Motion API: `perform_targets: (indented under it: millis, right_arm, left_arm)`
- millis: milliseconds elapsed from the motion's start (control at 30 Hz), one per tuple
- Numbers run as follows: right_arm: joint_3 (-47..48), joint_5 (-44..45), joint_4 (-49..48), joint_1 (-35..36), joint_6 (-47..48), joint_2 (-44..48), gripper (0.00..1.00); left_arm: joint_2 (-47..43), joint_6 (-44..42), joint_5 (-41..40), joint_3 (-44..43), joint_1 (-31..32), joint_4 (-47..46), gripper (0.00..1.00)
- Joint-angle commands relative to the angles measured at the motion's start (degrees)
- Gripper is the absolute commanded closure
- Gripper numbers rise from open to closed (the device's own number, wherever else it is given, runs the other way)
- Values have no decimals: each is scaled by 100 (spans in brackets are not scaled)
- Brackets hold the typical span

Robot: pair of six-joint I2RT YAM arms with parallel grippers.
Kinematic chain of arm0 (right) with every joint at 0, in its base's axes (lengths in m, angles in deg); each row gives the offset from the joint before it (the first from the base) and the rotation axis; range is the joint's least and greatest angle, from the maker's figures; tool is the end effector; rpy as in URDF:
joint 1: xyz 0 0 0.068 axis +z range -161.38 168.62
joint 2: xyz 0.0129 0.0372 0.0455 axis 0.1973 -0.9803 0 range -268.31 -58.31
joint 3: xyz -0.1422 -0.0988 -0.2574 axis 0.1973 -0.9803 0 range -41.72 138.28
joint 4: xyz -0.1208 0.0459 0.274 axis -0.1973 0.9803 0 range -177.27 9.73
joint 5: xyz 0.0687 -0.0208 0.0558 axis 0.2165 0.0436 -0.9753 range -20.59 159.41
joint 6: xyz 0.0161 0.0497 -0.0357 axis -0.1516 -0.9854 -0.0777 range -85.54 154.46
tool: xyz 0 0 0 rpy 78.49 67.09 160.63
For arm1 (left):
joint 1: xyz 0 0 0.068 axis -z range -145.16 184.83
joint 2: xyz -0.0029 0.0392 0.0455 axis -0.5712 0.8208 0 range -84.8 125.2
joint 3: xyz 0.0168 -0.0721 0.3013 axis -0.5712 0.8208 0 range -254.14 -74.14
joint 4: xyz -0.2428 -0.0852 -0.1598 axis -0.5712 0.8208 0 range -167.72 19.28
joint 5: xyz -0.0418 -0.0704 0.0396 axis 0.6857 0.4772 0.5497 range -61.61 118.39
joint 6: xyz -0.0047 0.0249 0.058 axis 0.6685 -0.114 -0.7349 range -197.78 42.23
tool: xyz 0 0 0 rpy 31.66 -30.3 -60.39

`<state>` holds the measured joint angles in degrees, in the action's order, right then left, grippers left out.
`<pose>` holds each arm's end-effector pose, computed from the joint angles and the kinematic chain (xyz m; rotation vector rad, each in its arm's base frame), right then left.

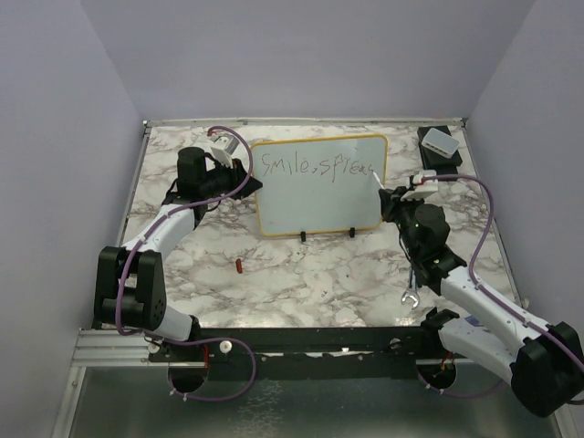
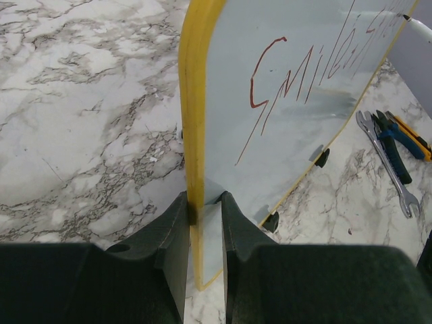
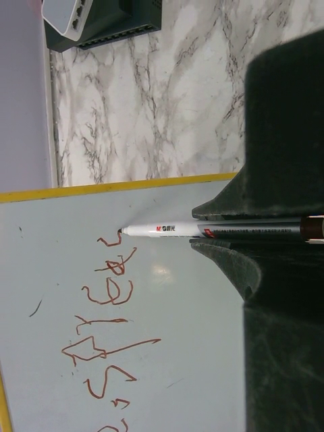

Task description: Write a sentence on the whiteboard

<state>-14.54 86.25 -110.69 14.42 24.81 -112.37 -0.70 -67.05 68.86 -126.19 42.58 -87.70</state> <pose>0.2290 0.0951 0.2740 -0.0039 1.6338 0.2356 0.3608 -0.0810 0.2703 0.4235 1.9174 -0.8995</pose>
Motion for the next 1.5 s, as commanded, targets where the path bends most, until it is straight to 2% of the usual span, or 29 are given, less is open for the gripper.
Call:
perform_targets:
  millis: [0, 567, 1467]
  right_arm:
    - [241, 279, 129, -20, 23, -8, 99]
    - [884, 408, -121, -25, 411, -452, 99]
    - [180, 292, 698, -14, -171, 13, 99]
  left_arm:
    - [-54, -11, -127, 63, 96, 149, 88]
    - [-38, -12, -119, 59, 120, 149, 88]
    - [-70, 10, -127, 63, 140, 141, 88]
